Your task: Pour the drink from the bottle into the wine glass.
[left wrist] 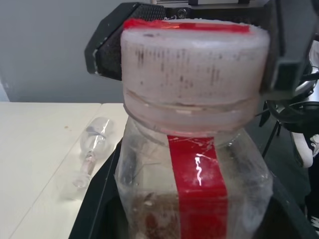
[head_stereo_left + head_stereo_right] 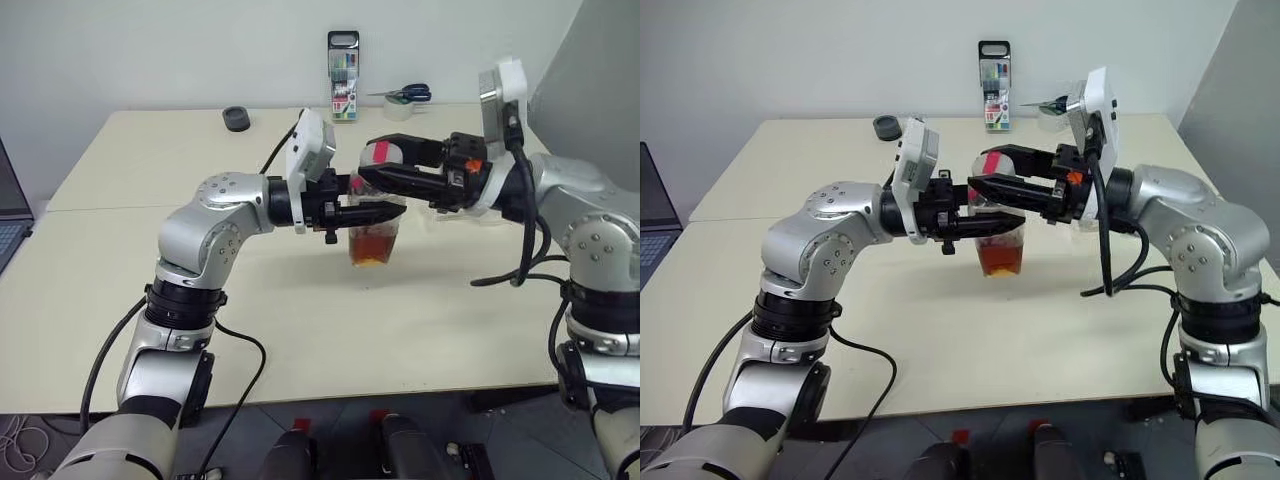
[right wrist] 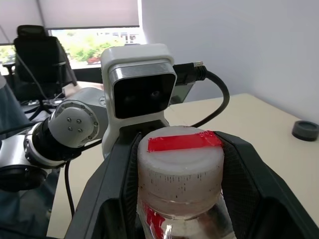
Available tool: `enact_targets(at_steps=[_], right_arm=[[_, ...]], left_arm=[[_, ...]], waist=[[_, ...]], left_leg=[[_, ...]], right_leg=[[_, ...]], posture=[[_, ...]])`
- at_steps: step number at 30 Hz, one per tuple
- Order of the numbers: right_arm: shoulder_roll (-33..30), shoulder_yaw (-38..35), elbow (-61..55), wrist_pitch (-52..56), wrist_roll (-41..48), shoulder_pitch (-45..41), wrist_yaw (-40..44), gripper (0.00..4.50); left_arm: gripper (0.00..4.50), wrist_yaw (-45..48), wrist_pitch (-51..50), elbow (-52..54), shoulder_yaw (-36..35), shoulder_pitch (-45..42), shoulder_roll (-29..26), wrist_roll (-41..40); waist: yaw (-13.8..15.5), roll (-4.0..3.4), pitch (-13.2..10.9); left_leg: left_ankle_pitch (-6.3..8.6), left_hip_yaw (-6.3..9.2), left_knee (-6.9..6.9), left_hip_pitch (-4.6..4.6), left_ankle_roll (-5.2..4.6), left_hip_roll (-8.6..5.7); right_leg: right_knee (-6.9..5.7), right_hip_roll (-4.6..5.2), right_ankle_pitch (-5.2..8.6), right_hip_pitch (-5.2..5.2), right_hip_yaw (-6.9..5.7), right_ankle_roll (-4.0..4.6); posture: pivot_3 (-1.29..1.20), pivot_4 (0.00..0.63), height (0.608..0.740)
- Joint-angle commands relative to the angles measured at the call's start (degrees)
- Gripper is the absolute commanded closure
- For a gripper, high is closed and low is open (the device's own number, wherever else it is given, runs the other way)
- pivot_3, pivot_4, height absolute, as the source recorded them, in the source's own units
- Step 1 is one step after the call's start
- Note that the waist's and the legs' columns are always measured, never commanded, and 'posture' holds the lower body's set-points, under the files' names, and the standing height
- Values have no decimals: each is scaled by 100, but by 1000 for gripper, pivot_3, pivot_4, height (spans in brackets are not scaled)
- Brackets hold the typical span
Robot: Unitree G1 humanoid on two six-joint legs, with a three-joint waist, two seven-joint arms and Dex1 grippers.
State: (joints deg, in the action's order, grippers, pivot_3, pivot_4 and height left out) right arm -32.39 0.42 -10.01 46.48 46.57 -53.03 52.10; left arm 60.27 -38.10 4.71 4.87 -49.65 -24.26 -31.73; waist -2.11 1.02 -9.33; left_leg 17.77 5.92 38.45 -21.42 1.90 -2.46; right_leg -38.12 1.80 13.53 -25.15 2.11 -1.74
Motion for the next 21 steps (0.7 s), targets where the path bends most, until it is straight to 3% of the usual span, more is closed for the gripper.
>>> enact_targets(at_steps=[1, 9, 13, 21], right_arm=[[104, 302, 80, -134, -33, -171, 606, 2578], [-558, -285, -331, 299, 105, 306, 446, 26], [-844, -839, -1089, 780, 504, 771, -215, 26], [-319, -1295, -2044, 1050, 869, 1085, -2089, 26]], left_arm=[[2686, -17, -87, 551, 52, 7, 87, -260], [2686, -150, -44, 535, -43, 107, 58, -228], [2686, -126, 39, 416, -36, 105, 57, -209], [2686, -67, 211, 127, 32, -43, 158, -130]], waist=[[15, 0, 0], [79, 0, 0], [78, 0, 0], [40, 0, 0]], left_leg=[[0, 2, 1, -2, 0, 0], [0, 29, 41, -44, 2, -12], [0, 28, 41, -47, 2, -12], [0, 24, 41, -39, 1, -9]], right_leg=[[1, 2, 0, 0, 0, 0], [3, 24, -4, -11, -4, -6], [4, 25, -5, -12, -3, -7], [-6, 21, -7, -12, -1, -4]], posture=[[0, 150, 740], [0, 150, 740], [0, 150, 740], [0, 150, 740]])
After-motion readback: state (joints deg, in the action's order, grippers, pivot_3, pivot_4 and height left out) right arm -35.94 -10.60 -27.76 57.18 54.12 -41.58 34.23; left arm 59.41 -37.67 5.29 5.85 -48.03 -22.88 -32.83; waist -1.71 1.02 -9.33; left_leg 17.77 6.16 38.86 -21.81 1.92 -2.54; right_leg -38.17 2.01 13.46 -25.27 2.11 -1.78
